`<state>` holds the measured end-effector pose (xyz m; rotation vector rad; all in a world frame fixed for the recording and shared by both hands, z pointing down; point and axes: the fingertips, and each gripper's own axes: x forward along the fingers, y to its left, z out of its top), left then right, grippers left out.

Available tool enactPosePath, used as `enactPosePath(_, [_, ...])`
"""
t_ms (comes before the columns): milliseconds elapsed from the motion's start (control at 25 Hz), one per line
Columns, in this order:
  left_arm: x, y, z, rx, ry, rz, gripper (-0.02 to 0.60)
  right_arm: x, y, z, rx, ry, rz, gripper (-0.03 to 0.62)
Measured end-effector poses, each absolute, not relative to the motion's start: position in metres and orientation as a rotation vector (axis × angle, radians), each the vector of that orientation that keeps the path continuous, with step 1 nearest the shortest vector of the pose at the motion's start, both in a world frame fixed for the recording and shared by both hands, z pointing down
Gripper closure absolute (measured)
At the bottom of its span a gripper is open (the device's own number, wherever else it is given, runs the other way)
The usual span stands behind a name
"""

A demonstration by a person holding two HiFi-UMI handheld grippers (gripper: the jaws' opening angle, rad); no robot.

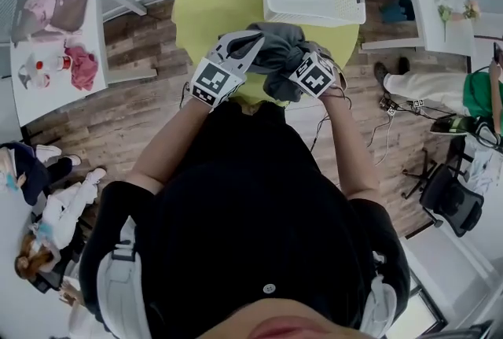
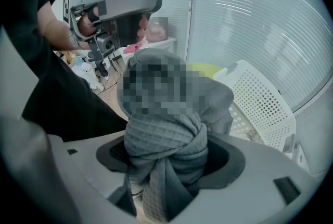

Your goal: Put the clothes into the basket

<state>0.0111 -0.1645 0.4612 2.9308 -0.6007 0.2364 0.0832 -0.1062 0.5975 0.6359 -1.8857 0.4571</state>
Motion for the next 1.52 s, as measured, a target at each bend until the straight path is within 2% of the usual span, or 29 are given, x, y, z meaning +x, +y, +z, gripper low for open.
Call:
enactPosePath(520, [0.117,-0.155,0.418,2.948,-0.778,0.183,0.574,0.188,-0.113,0.558,0.463,-1.911,0.234,0.227])
enactPosePath(840, [0.159,-0.155,0.401,2.924,-0.935,0.165,0.574,0.227,-0.125,0.537,0.36,-1.924,0.1,0.226])
enactPosePath(1520, [0.179,-0.192,0.372,2.948,-1.015,0.123,0.574,0.25,-0.197,0.476,0.464,-1.946,-0.05,0.226])
